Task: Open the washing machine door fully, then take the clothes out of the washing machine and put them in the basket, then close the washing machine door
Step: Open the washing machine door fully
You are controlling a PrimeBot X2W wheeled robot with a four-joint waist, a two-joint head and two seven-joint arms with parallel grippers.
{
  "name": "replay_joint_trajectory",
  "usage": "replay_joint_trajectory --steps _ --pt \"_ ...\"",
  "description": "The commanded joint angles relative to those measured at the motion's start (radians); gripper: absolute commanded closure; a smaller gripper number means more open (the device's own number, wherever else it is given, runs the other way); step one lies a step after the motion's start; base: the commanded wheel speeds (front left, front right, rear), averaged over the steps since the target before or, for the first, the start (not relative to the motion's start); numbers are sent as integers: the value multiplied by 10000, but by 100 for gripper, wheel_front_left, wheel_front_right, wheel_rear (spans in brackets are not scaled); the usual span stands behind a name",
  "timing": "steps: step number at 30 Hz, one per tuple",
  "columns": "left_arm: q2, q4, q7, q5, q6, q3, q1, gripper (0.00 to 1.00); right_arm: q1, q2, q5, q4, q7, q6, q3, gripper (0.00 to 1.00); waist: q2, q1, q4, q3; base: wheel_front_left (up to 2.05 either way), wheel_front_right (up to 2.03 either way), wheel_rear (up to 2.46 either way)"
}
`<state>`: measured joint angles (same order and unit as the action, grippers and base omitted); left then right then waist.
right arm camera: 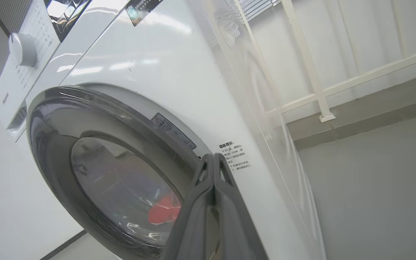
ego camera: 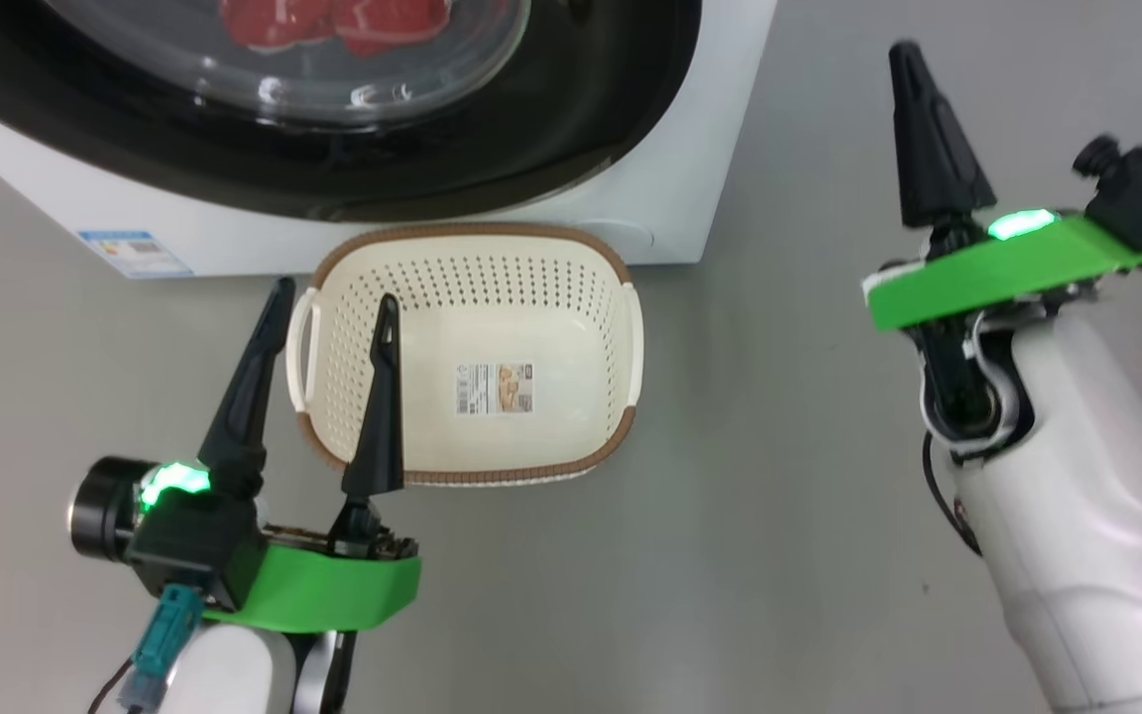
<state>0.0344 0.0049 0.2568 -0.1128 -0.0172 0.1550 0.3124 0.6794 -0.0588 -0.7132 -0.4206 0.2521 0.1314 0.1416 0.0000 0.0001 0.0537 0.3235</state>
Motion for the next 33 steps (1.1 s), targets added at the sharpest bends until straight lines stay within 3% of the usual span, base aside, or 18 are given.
replay_joint_trajectory --steps 1,14,16,26,33 --pt "158 -326 49 148 21 -274 223 0 257 85 -159 220 -66 -7 181 100 0 0 148 330 0 0 0" --pt "158 -831 49 304 48 -242 308 0 2010 33 -3441 368 -2050 -7 -202 100 0 0 461 1384 0 0 0" --pt "158 -852 49 347 68 -195 412 0 2400 6 -4334 452 -2673 -7 -353 100 0 0 511 1659 0 0 0" --pt "158 -835 49 404 150 -52 768 0 3756 -9 -6679 -233 -4928 -7 -703 100 0 0 653 2325 0 0 0" --pt "158 -794 49 393 178 74 890 0 4554 -13 -7441 -888 -5848 -7 -869 100 0 0 688 2613 0 0 0"
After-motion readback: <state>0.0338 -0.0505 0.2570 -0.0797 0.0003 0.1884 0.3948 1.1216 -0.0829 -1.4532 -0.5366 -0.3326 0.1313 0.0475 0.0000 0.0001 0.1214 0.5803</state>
